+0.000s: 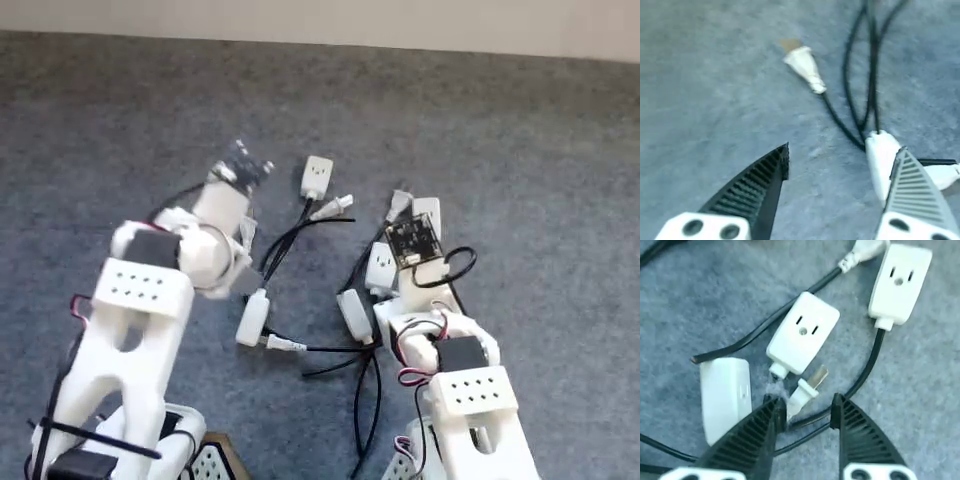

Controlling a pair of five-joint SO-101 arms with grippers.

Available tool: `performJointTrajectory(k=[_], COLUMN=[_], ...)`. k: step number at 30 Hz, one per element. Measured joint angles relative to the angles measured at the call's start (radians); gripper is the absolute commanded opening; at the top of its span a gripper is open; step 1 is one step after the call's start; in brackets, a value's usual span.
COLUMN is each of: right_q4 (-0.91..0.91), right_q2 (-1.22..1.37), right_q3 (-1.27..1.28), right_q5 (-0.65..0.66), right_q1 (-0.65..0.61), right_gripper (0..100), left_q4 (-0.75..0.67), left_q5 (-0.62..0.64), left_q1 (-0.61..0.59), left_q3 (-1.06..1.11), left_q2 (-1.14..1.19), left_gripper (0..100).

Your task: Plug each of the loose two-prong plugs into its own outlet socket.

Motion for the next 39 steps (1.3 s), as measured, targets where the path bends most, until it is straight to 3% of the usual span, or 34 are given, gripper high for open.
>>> performJointTrajectory(k=[7, 13, 16, 26, 33, 39], right_q4=[-0.044, -0.044, -0.044, -0.044, -0.044, -0.044], right_q2=[-0.011, -0.011, -0.011, -0.011, -0.011, -0.011], right_q3=[0.025, 0.025, 0.025, 0.025, 0.025, 0.025], right_q5=[0.000, 0.000, 0.000, 0.000, 0.000, 0.000], right_q1=[0.000, 0.000, 0.000, 0.000, 0.000, 0.000], right_gripper=[14.9, 14.9, 14.9, 14.9, 14.9, 14.9], left_q4=[-0.170, -0.290, -0.318, -0.331, -0.336, -0.276], left_q5=[0.028, 0.028, 0.011, -0.126, -0.149, -0.138], left_q1=[0.083, 0.074, 0.000, -0.422, -0.560, -0.586], left_q3=[0.209, 0.345, 0.387, 0.390, 0.442, 0.370], left_q2=[-0.017, -0.017, -0.017, -0.031, -0.044, -0.043], left_gripper=[33, 33, 33, 33, 33, 33])
